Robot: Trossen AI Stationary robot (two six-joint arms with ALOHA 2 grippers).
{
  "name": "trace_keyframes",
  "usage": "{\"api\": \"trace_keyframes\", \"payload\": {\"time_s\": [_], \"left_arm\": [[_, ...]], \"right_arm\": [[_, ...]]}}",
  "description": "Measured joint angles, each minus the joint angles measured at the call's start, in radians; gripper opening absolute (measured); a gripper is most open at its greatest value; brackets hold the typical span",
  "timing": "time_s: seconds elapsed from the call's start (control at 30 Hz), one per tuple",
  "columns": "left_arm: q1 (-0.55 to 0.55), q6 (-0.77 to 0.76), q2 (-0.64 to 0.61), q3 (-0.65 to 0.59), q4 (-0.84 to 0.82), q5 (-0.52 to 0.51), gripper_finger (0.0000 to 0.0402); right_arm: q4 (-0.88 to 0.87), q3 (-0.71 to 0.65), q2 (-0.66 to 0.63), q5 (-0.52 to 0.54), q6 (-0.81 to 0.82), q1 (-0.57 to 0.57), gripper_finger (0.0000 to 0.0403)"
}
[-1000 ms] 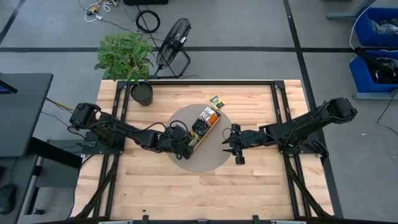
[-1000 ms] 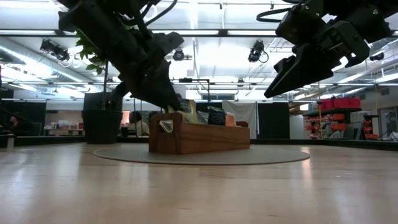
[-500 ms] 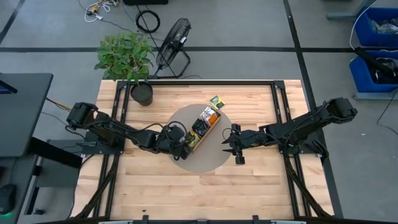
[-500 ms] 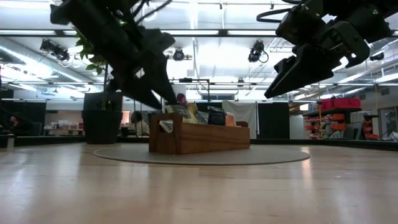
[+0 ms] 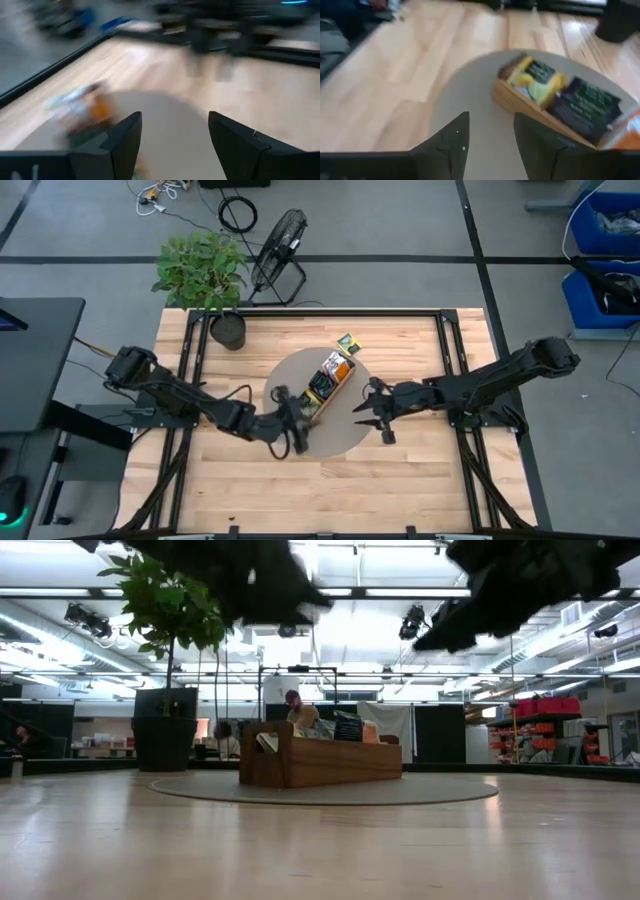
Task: Pick & Place Tea
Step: Put the yellow tea bag into the left section of the wooden organizer
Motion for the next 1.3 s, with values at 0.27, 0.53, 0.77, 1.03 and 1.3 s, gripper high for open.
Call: {"api": "trace_keyframes", "payload": {"time_s": [0.27, 0.53, 0.77, 1.03, 1.3], "left_arm": [[-0.027, 0.345, 0.072, -0.076, 0.556, 0.321, 0.0234], [0.021, 0.356, 0.069, -0.348, 0.94, 0.433, 0.0234], [0.055, 0.321, 0.046, -0.454, 0.991, 0.456, 0.0234], [0.083, 0.307, 0.028, -0.506, 1.02, 0.428, 0.0234], [0.128, 0.282, 0.028, -0.545, 1.069, 0.417, 0.0234]], "right_arm": [[0.195, -0.077, -0.173, -0.12, -0.072, -0.001, 0.0162], [0.434, -0.276, -0.351, -0.14, -0.093, -0.02, 0.0162], [0.313, -0.323, -0.438, 0.038, -0.066, -0.117, 0.0162], [0.226, -0.323, -0.417, 0.215, -0.058, -0.331, 0.0135], [0.22, -0.297, -0.346, -0.036, -0.058, -0.638, 0.001]]}}
